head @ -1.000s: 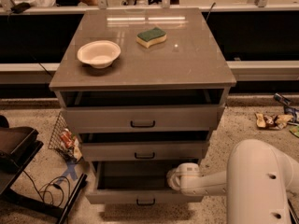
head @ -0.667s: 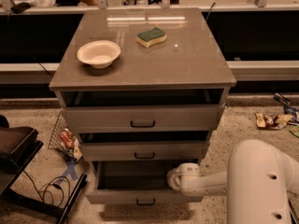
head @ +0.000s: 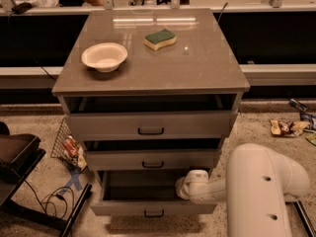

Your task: Open bottom drawer

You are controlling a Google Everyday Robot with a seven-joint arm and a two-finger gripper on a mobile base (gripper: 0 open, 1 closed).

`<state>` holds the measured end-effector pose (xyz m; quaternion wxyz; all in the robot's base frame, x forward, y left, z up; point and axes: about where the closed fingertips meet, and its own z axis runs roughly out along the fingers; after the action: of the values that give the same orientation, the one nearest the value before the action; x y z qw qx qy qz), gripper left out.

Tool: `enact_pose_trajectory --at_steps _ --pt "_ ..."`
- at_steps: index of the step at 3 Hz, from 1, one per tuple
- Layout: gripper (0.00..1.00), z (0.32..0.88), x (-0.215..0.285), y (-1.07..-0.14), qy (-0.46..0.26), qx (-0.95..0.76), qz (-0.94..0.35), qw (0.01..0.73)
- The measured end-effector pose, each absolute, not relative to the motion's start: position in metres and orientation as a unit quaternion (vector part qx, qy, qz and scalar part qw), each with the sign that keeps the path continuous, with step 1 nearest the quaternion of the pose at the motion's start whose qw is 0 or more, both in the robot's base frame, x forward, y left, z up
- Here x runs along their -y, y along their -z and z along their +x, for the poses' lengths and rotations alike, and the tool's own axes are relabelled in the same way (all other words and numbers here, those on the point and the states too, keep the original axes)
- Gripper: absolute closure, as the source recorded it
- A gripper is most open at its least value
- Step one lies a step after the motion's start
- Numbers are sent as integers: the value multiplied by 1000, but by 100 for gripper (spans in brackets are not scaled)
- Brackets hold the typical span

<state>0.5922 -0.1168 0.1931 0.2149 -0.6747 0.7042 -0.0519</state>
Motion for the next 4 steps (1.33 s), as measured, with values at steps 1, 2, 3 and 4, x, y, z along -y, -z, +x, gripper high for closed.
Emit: enact_pose_trajectory --at_steps 1,2,3,4 --pt "100 593 119 -181 45 -709 -674 202" --pt "100 574 133 -180 37 -724 -666 176" --pt "100 532 145 -182 15 -737 -660 148" --pt "100 513 150 -180 2 -742 -656 136"
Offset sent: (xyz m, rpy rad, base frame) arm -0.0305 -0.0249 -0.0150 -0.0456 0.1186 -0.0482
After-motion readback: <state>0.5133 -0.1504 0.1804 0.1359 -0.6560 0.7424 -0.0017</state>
